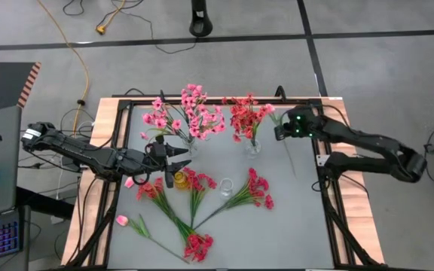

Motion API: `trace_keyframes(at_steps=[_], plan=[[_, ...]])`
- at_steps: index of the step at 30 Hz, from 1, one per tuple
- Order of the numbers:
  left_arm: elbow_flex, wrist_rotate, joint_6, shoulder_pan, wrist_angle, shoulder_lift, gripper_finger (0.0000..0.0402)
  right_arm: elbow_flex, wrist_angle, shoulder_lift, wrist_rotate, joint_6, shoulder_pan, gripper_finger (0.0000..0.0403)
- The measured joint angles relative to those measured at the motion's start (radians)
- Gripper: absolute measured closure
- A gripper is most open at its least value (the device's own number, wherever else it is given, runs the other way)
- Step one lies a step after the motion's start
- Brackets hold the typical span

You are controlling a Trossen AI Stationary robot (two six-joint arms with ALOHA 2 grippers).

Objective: Sort flowers into vase by color
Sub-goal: Put the top light pink flower into the bottom transparent vase

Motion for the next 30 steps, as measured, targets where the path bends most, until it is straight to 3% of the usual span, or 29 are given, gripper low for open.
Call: trace_keyframes(at_steps=[8,16,24,30], plan=[[0.0,0.0,0.0,0.0,0.0,0.0,0.0219,0.0,0.029,-0.262,-0.045,0.008,0.081,0.0379],[0.0,0.0,0.0,0.0,0.0,0.0,0.0219,0.002,0.197,-0.458,-0.046,0.026,0.264,0.0379],[0.0,0.0,0.0,0.0,0.0,0.0,0.0219,0.002,0.491,-0.488,-0.045,-0.06,0.474,0.0379],[0.0,0.004,0.0,0.0,0.001,0.0,0.0219,0.002,0.727,-0.398,-0.01,-0.247,0.629,0.0379]])
